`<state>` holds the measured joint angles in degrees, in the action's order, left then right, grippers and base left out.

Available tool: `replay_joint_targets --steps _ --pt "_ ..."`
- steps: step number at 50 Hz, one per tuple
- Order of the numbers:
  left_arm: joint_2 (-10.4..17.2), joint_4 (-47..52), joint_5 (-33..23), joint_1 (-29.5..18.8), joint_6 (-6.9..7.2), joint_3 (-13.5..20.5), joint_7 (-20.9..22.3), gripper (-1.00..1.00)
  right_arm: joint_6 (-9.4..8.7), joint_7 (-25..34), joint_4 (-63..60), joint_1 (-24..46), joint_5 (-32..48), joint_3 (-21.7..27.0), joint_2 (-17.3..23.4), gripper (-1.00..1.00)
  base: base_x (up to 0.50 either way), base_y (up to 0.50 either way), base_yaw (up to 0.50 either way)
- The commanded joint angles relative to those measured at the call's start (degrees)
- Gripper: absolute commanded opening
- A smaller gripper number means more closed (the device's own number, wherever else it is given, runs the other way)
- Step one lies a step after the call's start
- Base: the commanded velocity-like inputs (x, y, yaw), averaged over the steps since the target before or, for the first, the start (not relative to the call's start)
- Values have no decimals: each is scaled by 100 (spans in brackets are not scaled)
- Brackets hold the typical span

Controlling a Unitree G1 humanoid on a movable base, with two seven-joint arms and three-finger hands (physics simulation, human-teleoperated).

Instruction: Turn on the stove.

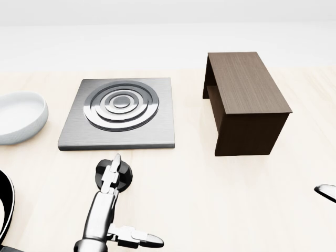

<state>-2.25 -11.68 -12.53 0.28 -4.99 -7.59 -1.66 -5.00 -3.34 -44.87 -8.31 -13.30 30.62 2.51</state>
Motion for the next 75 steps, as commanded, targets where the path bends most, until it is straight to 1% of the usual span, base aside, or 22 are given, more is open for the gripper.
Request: replay_joint_targets --steps 1,6,8,10,14,26,35,37,40,42,46,47,49,53,59,62,63,64,68,71,73,75 --pt "6 -286 61 -290 -1 130 -33 100 0 320 500 79 195 -502 -148 100 0 0 0" --pt "15 -533 120 -679 63 282 -48 100 0 306 474 74 190 -504 -146 100 0 0 0" --pt "23 -684 117 -794 19 317 -79 100 0 310 482 74 194 -506 -148 100 0 0 0" --pt "23 -729 120 -867 40 338 -87 100 0 308 459 68 189 -504 -150 100 0 0 0" --pt "31 -1055 120 -1075 -1 385 -137 100 0 350 579 24 210 -519 -185 100 0 0 0" --pt "40 -1189 210 -1247 11 456 -106 100 0 349 585 13 201 -517 -185 100 0 0 0" --pt "79 -2015 549 -1661 -1 630 -28 100 0 347 561 14 194 -510 -187 100 0 0 0" --pt "86 -2292 709 -1800 -1 731 -69 100 0 349 565 11 201 -519 -190 100 0 0 0" --pt "122 -2533 794 -1918 -1 761 -156 100 0 345 563 16 196 -519 -187 100 0 0 0" --pt "134 -2890 964 -2121 -1 888 -340 100 0 341 550 24 196 -522 -182 100 0 0 0" --pt "236 -3644 1328 -2629 -1 1161 -1012 100 0 309 449 55 180 -516 -154 100 0 0 0" --pt "268 -3770 1363 -2701 -1 1159 -1106 100 0 309 427 64 172 -508 -149 100 0 0 0" --pt "297 -3949 1516 -2793 -1 1197 -1201 100 0 310 448 80 179 -509 -145 100 1 0 0" --pt "408 -4398 1736 -2991 -1 1329 -1690 100 0 314 434 84 175 -504 -142 100 0 0 0" --pt "568 -4714 2129 -3155 -1 1501 -2187 100 0 332 481 63 208 -540 -167 100 0 0 0" --pt "642 -4892 2214 -3210 -1 1578 -2735 100 0 342 507 52 208 -543 -170 100 0 0 0" --pt "659 -4966 2264 -3235 -1 1597 -2814 100 0 342 504 51 202 -538 -168 100 0 0 0" --pt "679 -4999 2291 -3252 -1 1609 -2834 100 0 341 502 52 198 -534 -166 100 0 0 0" --pt "747 -5181 1947 -3308 -1 1511 -2834 100 0 293 408 102 199 -550 -133 100 0 0 0" --pt "762 -5305 1883 -3333 -1 1529 -2834 100 0 304 439 103 198 -540 -135 100 0 0 0" --pt "817 -5381 1609 -3353 -1 1499 -2834 100 0 302 466 103 218 -566 -139 100 1 0 0" --pt "827 -5377 1496 -3351 -1 1494 -2834 100 0 305 471 101 212 -561 -139 100 0 0 0"
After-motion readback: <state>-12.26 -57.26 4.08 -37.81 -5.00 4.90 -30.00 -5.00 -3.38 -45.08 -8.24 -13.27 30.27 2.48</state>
